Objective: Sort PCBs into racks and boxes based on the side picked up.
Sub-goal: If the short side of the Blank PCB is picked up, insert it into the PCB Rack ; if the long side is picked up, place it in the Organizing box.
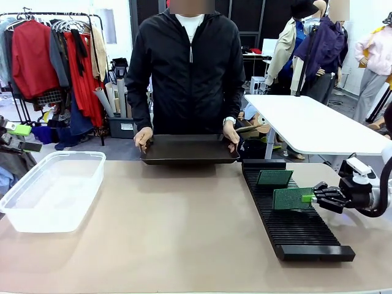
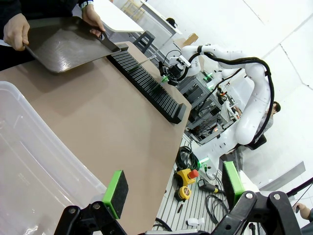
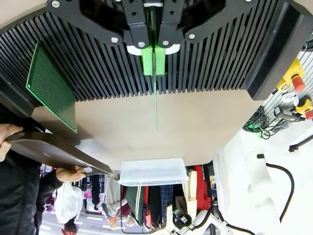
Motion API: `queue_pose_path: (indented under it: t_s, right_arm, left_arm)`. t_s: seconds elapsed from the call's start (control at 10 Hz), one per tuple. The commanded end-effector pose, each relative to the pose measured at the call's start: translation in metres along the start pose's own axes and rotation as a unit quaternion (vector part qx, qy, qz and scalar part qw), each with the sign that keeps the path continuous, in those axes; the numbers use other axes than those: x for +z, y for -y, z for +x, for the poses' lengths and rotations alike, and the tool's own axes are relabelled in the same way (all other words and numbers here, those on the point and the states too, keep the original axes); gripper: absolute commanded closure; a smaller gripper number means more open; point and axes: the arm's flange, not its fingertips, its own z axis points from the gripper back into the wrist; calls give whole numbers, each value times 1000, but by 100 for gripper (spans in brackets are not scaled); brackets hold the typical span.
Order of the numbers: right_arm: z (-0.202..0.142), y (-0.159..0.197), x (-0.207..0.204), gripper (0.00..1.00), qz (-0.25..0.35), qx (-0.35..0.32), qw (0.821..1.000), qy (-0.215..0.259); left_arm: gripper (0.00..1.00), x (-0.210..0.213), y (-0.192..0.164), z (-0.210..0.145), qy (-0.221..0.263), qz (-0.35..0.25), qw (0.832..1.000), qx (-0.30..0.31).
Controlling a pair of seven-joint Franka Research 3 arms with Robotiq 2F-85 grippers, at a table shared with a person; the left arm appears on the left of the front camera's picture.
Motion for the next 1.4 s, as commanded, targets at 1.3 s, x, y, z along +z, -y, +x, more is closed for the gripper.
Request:
queue_pose_path:
  t_s: [1.3]
  right_arm:
    - [-2, 10, -17, 100, -9, -32, 999, -29]
  left_arm:
    - [0, 0, 1, 1, 1, -1, 1000, -2]
